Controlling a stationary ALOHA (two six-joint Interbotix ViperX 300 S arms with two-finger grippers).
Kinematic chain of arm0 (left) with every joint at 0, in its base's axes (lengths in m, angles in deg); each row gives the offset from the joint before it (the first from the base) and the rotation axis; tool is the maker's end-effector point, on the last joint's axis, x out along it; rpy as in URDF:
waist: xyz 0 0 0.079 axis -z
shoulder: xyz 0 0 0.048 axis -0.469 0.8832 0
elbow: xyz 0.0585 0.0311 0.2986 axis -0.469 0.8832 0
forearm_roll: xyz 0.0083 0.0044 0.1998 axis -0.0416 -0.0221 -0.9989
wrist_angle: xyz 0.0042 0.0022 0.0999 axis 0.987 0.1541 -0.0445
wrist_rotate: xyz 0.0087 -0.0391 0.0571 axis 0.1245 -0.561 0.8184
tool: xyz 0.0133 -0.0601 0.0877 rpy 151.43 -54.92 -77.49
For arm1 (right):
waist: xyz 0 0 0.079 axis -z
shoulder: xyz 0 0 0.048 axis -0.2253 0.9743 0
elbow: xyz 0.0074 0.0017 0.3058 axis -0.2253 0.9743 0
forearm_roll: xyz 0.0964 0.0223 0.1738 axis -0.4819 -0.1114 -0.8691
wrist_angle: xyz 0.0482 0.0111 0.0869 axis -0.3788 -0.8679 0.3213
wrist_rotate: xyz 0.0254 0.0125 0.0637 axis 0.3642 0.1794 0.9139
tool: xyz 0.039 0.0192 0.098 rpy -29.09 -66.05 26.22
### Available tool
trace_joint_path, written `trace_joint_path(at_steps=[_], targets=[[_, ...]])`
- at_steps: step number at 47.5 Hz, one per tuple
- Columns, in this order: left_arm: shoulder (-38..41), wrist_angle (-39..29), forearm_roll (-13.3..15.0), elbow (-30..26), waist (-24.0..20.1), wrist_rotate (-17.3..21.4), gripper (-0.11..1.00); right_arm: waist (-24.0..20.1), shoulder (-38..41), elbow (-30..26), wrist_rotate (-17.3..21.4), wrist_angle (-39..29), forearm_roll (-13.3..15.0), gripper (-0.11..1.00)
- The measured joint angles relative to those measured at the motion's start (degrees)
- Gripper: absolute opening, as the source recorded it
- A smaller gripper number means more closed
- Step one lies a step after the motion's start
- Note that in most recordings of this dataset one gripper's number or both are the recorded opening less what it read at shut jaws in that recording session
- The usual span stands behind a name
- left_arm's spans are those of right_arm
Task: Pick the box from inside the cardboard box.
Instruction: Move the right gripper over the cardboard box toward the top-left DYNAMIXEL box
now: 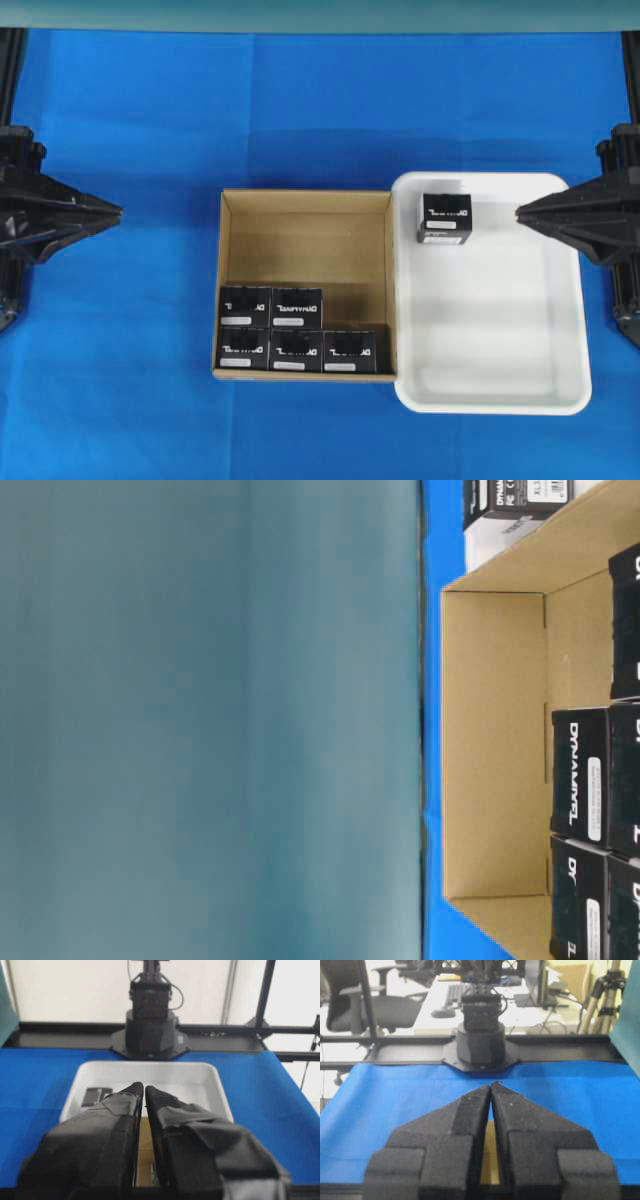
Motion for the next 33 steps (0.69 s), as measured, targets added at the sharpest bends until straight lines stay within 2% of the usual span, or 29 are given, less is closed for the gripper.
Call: trace_joint_path(at_steps=[3, 6, 11, 18, 26, 33], targets=[[0.0, -1.85, -0.26, -0.26, 0.0, -0.18, 0.09, 0.09, 0.26, -0.35, 0.79, -0.35, -0.7, 0.14], [0.09, -4.57, -0.53, -0.79, 0.0, -0.26, -0.01, 0.26, 0.53, -1.41, 1.76, -2.46, -3.25, 0.06], [0.18, -9.76, -0.62, -2.29, -0.09, -0.26, -0.07, 0.7, 2.2, -3.96, 3.43, -8.96, -5.89, 0.0], [-0.09, -15.21, -0.62, -3.78, -0.09, -0.35, -0.07, 0.97, 6.24, -9.93, 6.06, -19.95, -6.24, 0.0], [-0.09, -19.25, -0.7, -4.83, -0.09, -0.35, -0.07, 0.88, 14.85, -18.46, 9.93, -32.43, -6.24, 0.0], [-0.18, -21.09, -0.7, -5.36, -0.09, -0.35, -0.07, 0.62, 22.59, -24.96, 10.46, -40.96, -6.24, 0.0]])
